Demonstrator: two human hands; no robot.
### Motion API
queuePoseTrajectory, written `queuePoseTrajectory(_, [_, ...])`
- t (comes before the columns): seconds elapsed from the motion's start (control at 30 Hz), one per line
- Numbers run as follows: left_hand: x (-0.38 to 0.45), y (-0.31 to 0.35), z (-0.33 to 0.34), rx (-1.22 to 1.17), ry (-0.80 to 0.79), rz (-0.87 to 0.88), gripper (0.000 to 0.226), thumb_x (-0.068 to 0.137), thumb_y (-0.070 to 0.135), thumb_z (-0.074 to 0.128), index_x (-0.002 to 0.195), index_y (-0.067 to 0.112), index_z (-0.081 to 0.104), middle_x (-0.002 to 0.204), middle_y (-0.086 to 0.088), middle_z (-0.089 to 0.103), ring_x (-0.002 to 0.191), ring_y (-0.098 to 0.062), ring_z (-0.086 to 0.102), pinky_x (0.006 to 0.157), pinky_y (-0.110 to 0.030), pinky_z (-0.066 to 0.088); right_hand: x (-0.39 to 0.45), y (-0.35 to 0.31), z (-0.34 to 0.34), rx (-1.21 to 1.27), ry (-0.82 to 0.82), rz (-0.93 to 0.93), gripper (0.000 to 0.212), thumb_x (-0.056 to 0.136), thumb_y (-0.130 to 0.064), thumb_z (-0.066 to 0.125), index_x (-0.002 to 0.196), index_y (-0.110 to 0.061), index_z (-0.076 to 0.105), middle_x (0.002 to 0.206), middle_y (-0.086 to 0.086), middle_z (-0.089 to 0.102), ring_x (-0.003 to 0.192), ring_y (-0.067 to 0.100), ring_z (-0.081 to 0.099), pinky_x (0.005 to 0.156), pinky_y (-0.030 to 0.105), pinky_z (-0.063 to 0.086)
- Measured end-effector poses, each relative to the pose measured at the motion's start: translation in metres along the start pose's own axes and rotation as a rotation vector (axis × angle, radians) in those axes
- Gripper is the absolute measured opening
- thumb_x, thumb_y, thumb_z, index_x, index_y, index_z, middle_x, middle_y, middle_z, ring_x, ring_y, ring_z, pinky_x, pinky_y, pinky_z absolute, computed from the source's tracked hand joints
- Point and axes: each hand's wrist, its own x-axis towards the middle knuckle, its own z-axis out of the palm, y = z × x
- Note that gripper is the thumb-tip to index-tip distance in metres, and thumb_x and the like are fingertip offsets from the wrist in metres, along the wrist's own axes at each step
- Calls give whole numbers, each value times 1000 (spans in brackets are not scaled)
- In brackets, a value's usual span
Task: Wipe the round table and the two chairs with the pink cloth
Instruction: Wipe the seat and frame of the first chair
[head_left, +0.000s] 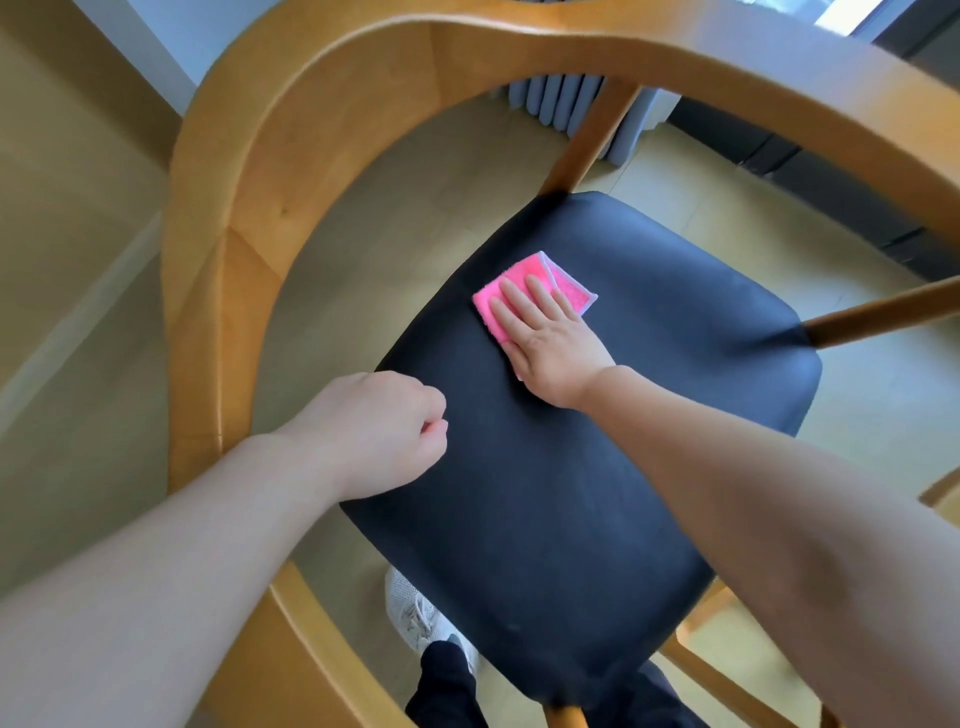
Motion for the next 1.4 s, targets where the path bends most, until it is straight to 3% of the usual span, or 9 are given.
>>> queuePoseTrajectory(0.17, [-11, 6, 0, 16, 32, 32, 35, 93, 31, 39, 62, 17, 32, 63, 0, 42, 60, -19, 42, 51, -29, 29, -41, -10, 13, 28, 15, 48, 54, 103, -35, 23, 154, -21, 13, 161, 3, 10, 148, 33, 3, 119, 40, -6])
queuePoseTrajectory(0.37, [-33, 17, -9, 23, 92, 79, 35, 93, 30, 40, 61, 18, 32, 62, 1, 41, 58, -18, 41, 51, -28, 28, -102, -20, 22, 82, -30, 60, 59, 92, -1, 39, 148, -19, 33, 156, -3, 28, 144, 31, 18, 120, 41, 7])
queuePoseTrajectory(0.53, [-68, 34, -29, 30, 160, 123, 35, 93, 30, 40, 61, 18, 34, 61, 1, 43, 59, -18, 44, 51, -27, 31, -165, -49, 23, 72, -104, -59, 59, 84, 3, 40, 140, -16, 43, 144, -2, 41, 132, 31, 30, 118, 41, 12])
queuePoseTrajectory(0.67, [-85, 44, -30, -1, 271, 127, 34, 93, 30, 43, 61, 20, 40, 60, 4, 46, 58, -14, 49, 50, -25, 36, -193, -87, 46, 68, -223, -369, 60, 91, -2, 47, 146, -24, 37, 156, -5, 28, 147, 28, 10, 119, 41, -4])
queuePoseTrajectory(0.77, [-98, 60, -8, -3, 322, 112, 36, 93, 30, 44, 58, 25, 38, 58, 6, 46, 54, -13, 48, 48, -21, 30, -211, -99, 59, 58, -259, -436, 63, 94, -2, 47, 150, -27, 31, 160, -7, 16, 149, 25, -5, 115, 39, -15])
queuePoseTrajectory(1.13, [-155, 130, 38, 5, 399, 14, 36, 92, 31, 45, 58, 22, 41, 56, 5, 47, 54, -13, 49, 46, -27, 40, -287, -78, 72, -196, -407, -580, 71, 90, -3, 50, 150, -32, 25, 161, -7, 10, 148, 25, -6, 119, 53, 4])
queuePoseTrajectory(1.23, [-174, 144, 43, 16, 393, 4, 36, 92, 31, 44, 57, 22, 40, 56, 6, 47, 53, -12, 49, 46, -23, 37, -319, -67, 72, -244, -511, -540, 68, 88, -1, 47, 149, -27, 31, 161, -5, 14, 148, 25, -3, 118, 49, 1])
queuePoseTrajectory(1.3, [-189, 152, 42, 18, 389, -7, 37, 92, 31, 44, 57, 23, 38, 56, 6, 46, 53, -11, 48, 47, -22, 32, -337, -59, 60, -220, -589, -401, 65, 88, 2, 45, 148, -21, 35, 160, -3, 18, 148, 23, 4, 119, 44, 5])
queuePoseTrajectory(1.4, [-207, 168, 25, -2, 418, -5, 39, 92, 31, 44, 55, 25, 34, 55, 6, 43, 52, -11, 45, 46, -22, 31, -353, -51, 14, 62, -499, -119, 73, 84, 11, 35, 138, -36, 47, 155, -13, 29, 145, 10, 19, 117, 41, 19])
